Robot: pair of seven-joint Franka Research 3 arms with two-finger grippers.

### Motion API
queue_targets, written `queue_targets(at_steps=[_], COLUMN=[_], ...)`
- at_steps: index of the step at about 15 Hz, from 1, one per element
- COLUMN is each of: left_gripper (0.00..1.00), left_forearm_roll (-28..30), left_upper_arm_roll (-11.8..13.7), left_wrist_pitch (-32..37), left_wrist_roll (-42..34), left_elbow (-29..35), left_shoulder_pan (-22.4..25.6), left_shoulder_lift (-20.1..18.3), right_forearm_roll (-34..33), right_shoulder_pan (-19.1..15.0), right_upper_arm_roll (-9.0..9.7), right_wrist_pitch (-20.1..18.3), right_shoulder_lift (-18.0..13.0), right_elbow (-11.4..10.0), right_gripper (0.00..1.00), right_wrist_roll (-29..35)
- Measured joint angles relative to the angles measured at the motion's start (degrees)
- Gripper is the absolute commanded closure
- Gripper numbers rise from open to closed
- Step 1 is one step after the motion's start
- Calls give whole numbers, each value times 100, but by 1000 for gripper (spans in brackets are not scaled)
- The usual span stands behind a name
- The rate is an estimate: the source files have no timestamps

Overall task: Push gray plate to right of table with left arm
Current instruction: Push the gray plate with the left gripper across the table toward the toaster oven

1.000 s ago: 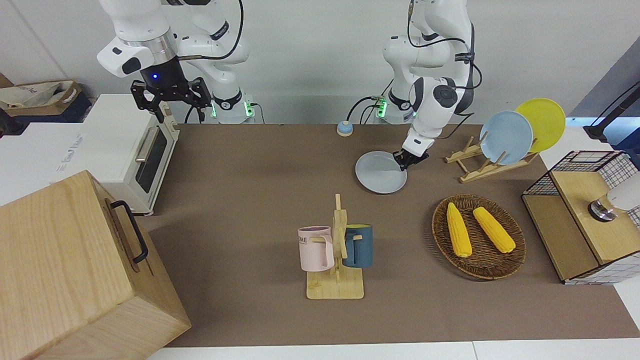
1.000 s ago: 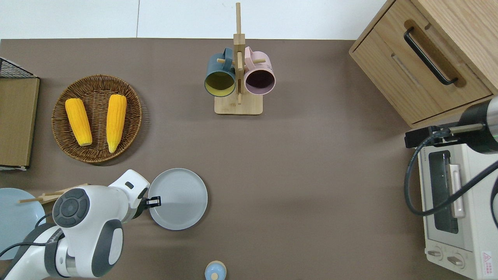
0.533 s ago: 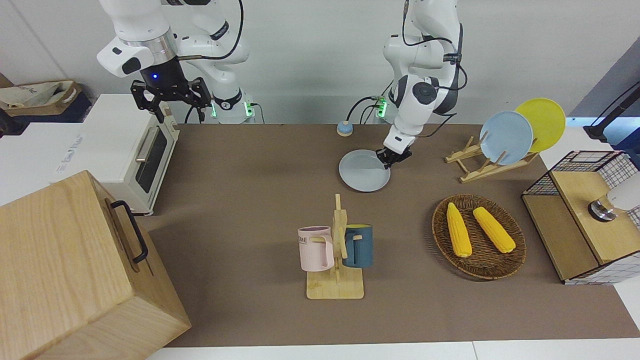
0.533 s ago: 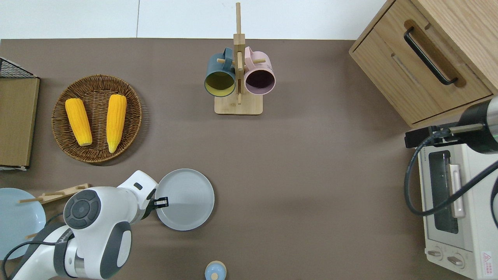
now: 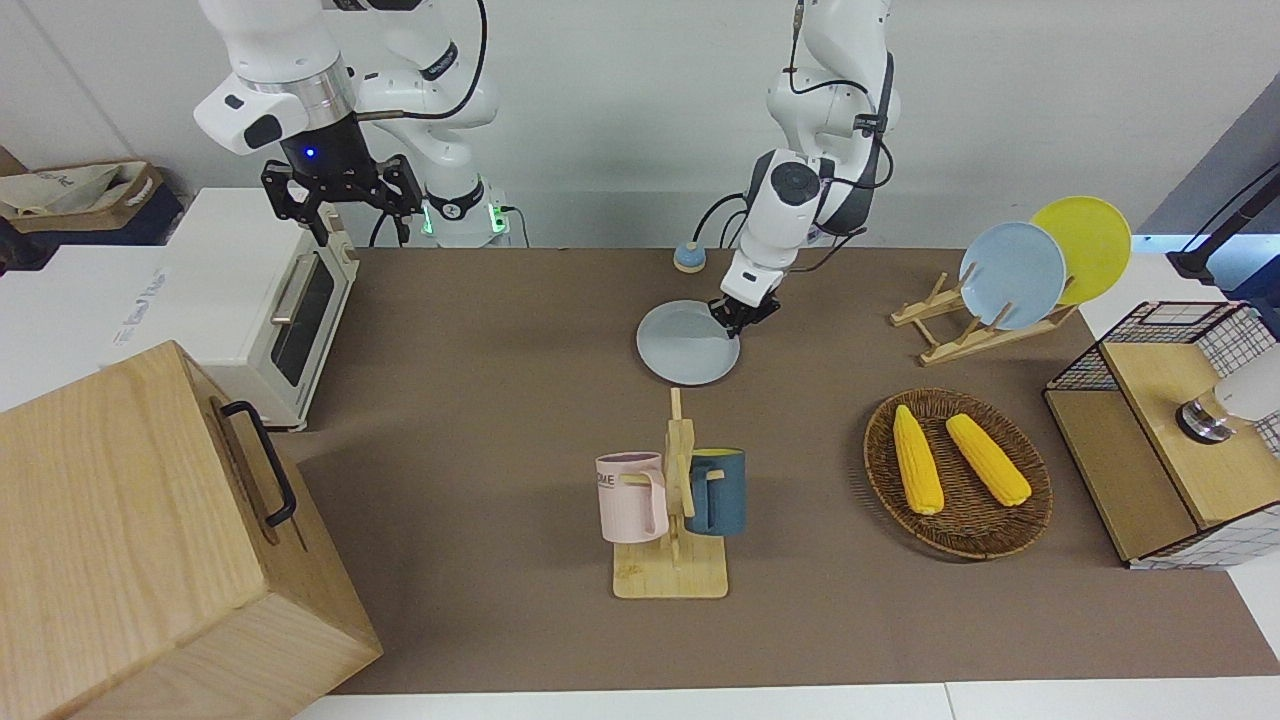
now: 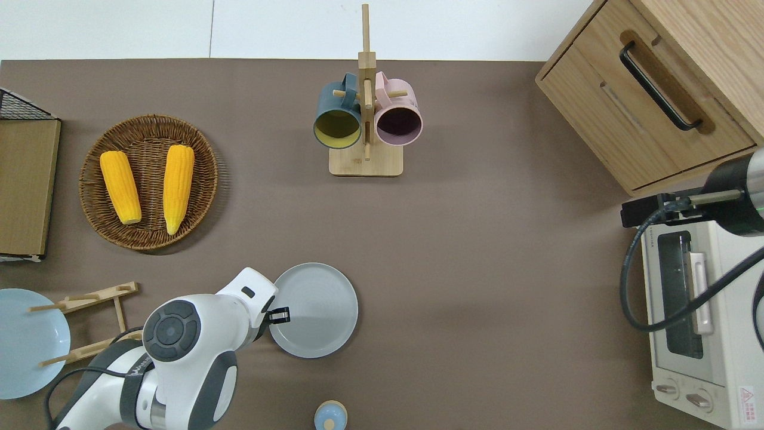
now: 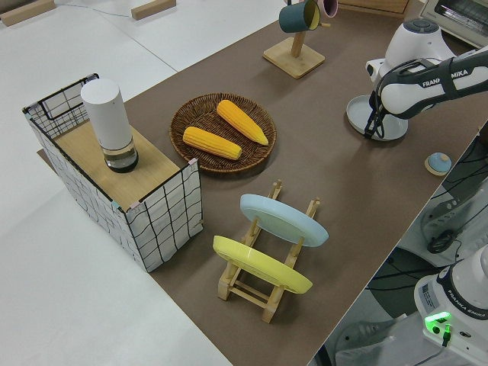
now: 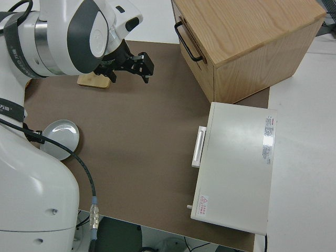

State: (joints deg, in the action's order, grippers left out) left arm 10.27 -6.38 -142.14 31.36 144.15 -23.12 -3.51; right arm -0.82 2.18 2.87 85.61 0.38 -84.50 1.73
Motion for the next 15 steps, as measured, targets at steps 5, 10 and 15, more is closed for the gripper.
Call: queue_targets(at_steps=[5, 10, 15], left_gripper=[1000, 1000, 1000], left_forearm_roll=[1, 1, 1], left_upper_arm_roll=[-590, -893, -1072], left_wrist_pitch=[-50, -188, -227], left_wrist_roll=[913, 1363, 1781], left_elbow=[-348, -551, -759], left_shoulder_pan=[-47, -53, -189], left_shoulder_lift=[292, 510, 699], right_forearm_roll=[0, 0, 0], right_shoulder_pan=[0, 0, 0], right_upper_arm_roll=[0, 0, 0], right_wrist_pitch=[0, 0, 0], right_shoulder_lift=[0, 0, 0], right_elbow=[0, 0, 0], right_gripper=[17, 17, 17], right_wrist_roll=[0, 0, 0])
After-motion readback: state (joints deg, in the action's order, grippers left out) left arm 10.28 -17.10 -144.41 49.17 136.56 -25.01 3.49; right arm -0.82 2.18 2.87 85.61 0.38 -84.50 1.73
